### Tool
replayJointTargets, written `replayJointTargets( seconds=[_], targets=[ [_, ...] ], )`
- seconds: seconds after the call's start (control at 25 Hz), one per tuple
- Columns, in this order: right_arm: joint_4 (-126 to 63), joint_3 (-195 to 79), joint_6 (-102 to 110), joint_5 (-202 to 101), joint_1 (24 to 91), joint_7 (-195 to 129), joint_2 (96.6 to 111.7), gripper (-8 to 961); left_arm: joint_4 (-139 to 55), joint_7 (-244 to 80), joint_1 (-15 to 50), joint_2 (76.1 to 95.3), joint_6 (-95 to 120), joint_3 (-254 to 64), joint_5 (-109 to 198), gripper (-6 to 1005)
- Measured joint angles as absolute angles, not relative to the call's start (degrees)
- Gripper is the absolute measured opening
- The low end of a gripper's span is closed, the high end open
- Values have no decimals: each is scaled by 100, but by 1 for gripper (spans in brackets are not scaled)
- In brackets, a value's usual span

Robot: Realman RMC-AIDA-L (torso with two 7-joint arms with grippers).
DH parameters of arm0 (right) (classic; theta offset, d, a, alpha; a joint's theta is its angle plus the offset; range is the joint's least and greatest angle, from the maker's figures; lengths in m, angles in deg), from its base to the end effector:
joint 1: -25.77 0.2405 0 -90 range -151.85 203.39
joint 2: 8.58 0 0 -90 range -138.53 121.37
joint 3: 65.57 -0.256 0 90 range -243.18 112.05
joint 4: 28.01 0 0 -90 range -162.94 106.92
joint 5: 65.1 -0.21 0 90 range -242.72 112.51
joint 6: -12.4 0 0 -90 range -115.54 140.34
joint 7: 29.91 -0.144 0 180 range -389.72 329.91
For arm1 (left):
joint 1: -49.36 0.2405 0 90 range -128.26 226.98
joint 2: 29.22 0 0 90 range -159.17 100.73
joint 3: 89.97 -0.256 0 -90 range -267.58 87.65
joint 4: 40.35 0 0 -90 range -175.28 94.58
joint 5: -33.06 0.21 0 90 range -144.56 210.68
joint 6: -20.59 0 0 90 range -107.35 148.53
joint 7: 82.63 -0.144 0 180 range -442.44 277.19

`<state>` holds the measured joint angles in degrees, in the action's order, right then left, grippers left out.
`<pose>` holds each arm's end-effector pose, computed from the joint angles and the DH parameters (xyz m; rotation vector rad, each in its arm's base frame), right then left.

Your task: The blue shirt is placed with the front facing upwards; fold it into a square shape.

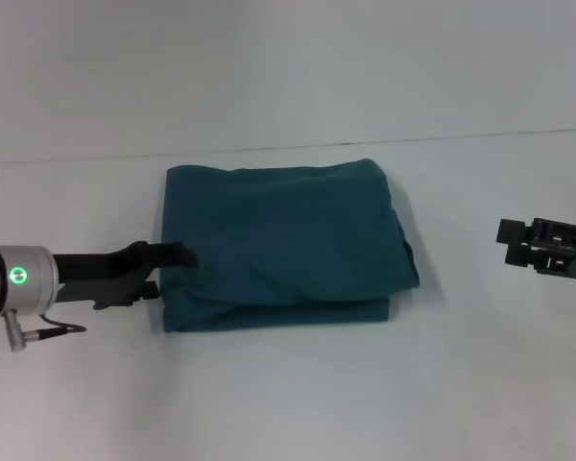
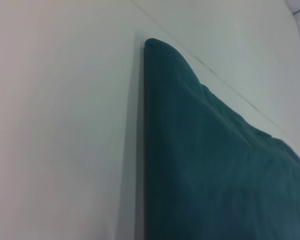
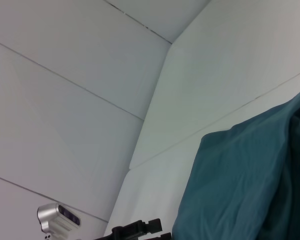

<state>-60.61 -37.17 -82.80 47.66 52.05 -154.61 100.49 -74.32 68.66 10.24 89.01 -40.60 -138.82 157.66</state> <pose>0.3157 0.3171 0.0828 -2.1872 1.7658 0.9947 -0.2663 0.3985 -0.0220 -1.9294 -1.9704 -0.4951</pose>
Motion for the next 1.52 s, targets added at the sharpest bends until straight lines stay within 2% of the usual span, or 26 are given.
replayJointTargets(
  seconds=[1.0,1.52],
  targets=[
    [-5996,-3726,-8262,4739,5195,-15409,10049,857,-7153,6870,577,8902,-3772,-14327,15928,851],
    [-5979,-3744,-8260,4741,5149,-15401,10049,857,-7746,7224,906,8918,-3760,-14287,15927,827]
  ],
)
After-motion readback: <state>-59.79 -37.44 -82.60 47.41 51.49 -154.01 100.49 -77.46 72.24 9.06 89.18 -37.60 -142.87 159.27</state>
